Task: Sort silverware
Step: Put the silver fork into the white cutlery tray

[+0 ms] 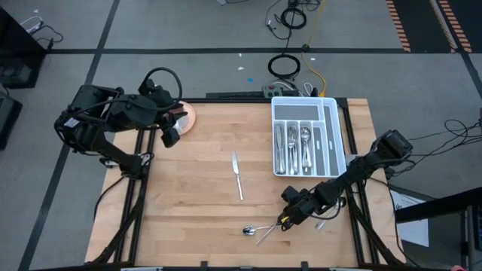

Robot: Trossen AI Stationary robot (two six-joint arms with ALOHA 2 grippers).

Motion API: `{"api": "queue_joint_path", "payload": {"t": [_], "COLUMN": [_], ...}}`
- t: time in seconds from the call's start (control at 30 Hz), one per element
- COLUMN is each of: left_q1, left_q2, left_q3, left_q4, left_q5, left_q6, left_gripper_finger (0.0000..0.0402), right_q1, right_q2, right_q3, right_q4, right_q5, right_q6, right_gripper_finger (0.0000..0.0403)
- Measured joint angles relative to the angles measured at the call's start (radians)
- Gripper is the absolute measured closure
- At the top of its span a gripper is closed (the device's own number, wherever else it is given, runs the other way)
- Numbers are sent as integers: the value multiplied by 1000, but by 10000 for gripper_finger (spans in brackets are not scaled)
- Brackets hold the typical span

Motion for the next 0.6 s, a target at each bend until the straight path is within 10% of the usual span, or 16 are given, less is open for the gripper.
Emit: {"api": "queue_joint_path", "payload": {"t": [0.13, 0.6], "left_q1": [0, 1], "left_q2": [0, 0], "left_q3": [0, 0], "left_q4": [0, 0], "left_q5": [0, 0], "left_q6": [7, 9], "left_gripper_finger": [285, 285], "right_q1": [2, -3], "right_q2": [1, -13], "right_q3": [0, 49], "right_q4": [5, -7], "right_q5": [-24, -4], "right_q6": [-13, -74], "right_gripper_finger": [393, 402]}}
